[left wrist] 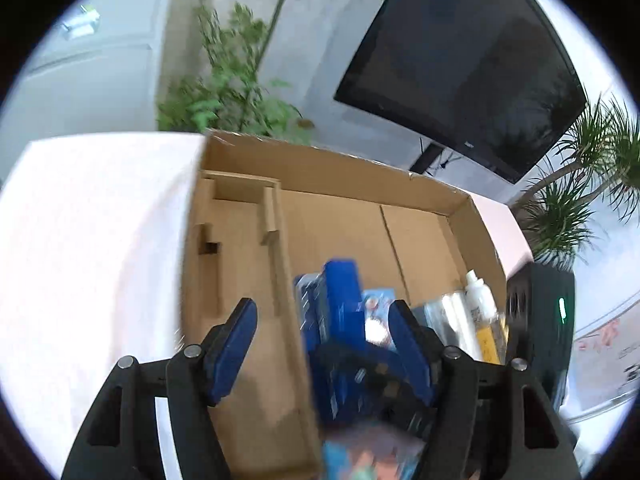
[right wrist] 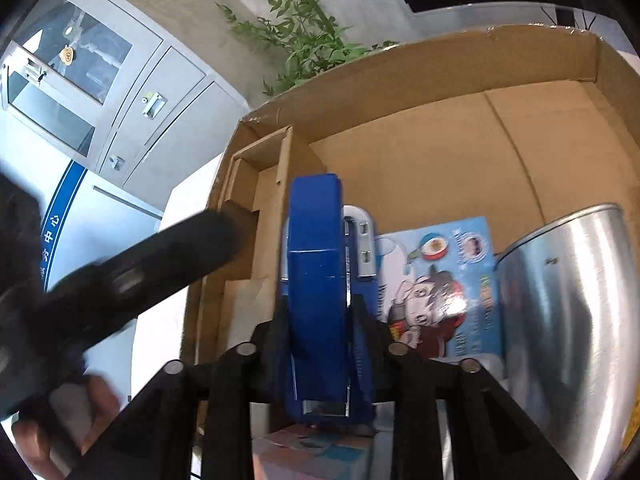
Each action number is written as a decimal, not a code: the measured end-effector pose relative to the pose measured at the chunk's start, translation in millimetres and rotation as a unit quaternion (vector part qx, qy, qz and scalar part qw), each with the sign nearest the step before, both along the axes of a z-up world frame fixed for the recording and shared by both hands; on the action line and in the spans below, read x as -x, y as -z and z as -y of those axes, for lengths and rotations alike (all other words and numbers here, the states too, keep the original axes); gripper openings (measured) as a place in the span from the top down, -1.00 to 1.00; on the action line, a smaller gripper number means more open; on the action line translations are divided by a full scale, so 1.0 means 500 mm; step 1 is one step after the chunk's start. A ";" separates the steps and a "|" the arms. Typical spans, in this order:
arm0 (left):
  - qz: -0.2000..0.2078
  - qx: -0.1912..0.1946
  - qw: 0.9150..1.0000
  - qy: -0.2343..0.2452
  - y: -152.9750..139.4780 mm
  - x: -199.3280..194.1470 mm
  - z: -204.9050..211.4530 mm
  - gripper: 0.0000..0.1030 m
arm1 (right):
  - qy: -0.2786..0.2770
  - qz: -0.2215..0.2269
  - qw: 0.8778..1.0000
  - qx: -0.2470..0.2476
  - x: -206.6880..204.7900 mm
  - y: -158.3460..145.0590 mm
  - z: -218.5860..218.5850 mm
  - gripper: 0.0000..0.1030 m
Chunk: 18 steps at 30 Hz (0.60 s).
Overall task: Organize rigid objects
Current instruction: 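Lift the stapler and stand it upright inside the box, then grasp the white hair dryer by its handle with the left tool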
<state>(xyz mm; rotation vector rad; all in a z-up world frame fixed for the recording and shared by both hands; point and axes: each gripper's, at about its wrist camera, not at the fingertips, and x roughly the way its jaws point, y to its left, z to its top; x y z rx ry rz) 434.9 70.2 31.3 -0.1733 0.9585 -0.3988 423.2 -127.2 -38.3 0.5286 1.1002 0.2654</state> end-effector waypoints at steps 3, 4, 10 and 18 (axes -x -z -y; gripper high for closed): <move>0.043 0.006 0.999 -0.017 -0.026 0.093 -0.040 -0.46 | -0.009 0.043 0.998 0.034 0.051 -0.060 0.008 -0.12; 0.051 -0.005 0.998 -0.025 -0.032 0.136 -0.053 -0.47 | -0.013 0.071 0.995 0.065 0.080 -0.088 0.010 -0.36; 0.047 -0.013 0.998 -0.048 -0.012 0.312 -0.103 -0.47 | -0.024 0.188 0.966 0.176 0.323 -0.139 0.055 -0.99; -0.079 0.002 0.997 -0.016 0.183 0.359 -0.042 -0.27 | -0.088 0.150 0.972 0.157 0.538 -0.031 0.054 -0.99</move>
